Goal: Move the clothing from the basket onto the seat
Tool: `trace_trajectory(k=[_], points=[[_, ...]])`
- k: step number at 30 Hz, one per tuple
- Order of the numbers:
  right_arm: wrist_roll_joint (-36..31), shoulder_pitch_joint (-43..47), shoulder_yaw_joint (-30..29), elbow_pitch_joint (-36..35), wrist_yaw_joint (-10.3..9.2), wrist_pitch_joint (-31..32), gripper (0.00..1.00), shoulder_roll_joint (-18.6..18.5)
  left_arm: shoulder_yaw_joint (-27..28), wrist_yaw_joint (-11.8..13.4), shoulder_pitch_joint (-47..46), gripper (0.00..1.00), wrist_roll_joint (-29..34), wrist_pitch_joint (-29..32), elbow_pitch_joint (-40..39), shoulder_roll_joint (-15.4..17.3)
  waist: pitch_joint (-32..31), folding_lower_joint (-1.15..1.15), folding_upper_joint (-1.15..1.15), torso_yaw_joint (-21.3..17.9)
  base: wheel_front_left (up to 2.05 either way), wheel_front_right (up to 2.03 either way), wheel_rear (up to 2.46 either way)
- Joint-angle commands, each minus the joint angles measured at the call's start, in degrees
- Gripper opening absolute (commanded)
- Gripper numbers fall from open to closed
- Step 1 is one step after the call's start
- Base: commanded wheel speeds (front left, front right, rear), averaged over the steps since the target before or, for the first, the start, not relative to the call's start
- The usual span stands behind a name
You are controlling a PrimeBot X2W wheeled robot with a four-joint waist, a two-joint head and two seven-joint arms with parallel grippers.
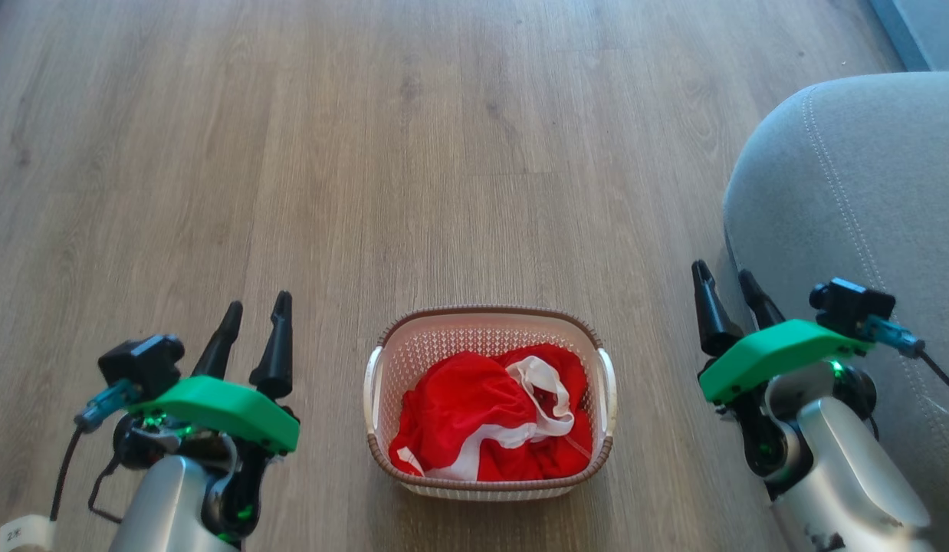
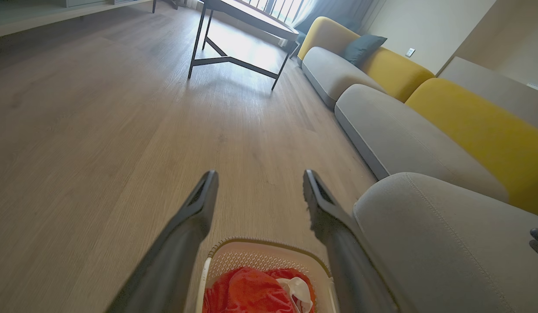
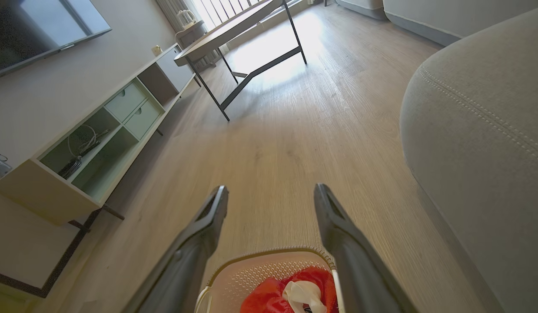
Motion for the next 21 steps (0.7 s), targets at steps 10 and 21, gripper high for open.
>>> trace_trajectory(k=[10,21], points=[[-7.2,-5.9,2.9,0.2,0.33,-2.5,1.0,-1.2,0.4,0.0,-5.3,1.0,8.3,-2.5,-0.8,1.6,0.2,0.0,0.0,-0.2,0.0,0.0,0.0],[-14.4,-8.0,3.3,1.4,0.37,-4.3,1.0,-1.3,1.0,0.0,-6.8,1.0,16.4,-4.3,-0.7,1.3,0.4,0.0,0.0,-0.3,0.0,0.0,0.0]])
